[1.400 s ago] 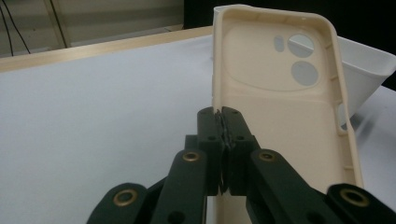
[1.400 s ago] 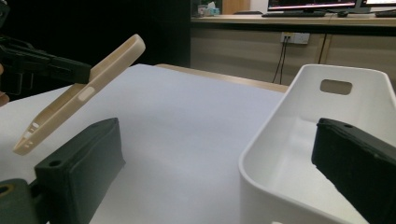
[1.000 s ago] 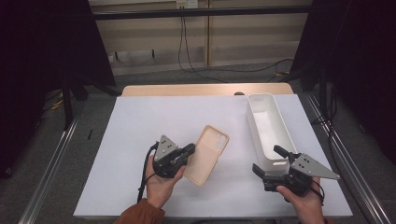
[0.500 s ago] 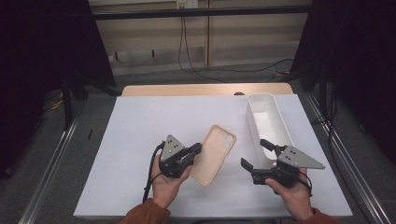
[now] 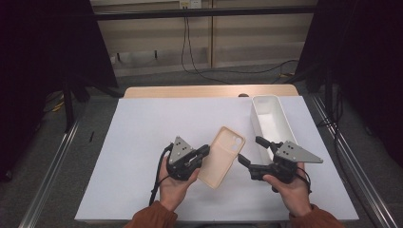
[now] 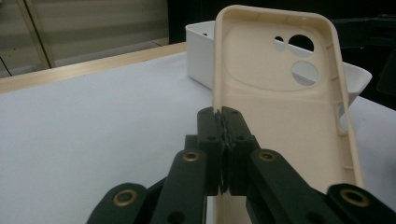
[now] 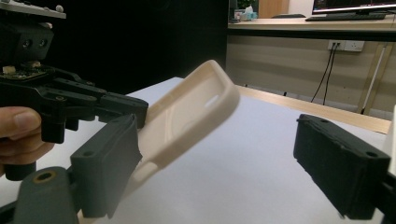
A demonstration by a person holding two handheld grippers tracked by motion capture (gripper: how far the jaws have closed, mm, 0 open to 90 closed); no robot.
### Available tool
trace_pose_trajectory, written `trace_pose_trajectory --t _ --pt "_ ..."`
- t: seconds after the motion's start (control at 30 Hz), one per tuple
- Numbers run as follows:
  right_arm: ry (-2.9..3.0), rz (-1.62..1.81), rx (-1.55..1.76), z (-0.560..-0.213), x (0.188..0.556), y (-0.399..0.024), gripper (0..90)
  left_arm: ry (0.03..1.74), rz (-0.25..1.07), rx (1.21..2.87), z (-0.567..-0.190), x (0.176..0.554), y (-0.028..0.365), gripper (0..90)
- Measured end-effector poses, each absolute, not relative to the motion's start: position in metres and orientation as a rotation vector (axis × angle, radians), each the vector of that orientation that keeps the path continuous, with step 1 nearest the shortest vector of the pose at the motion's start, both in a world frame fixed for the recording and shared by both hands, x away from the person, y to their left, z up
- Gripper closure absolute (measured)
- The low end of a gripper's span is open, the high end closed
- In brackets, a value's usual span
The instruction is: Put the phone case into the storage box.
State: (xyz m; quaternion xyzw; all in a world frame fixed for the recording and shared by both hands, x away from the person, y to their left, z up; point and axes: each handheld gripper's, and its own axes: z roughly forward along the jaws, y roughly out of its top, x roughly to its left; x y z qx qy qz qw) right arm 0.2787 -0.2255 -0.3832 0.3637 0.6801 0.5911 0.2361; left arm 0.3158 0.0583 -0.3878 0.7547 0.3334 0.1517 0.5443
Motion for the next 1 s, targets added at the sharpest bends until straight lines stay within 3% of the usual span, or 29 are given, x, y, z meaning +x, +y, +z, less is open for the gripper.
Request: trace_pose_trajectory --t 0.5,0.8,1.0 --pt "1.913 1.618 1.029 -0.385 0.289 -0.215 33.4 0.77 0.372 1.796 -0.388 0.315 0.052 87.8" --pt "1.936 1.621 1.058 -0.393 0.292 -0.215 54.6 0.771 0.384 1.787 -0.389 0.313 0.053 87.7" --pt "1.931 1.632 1.08 -0.394 0.293 -0.216 61.9 0.765 0.394 1.793 -0.39 0.313 0.053 87.7"
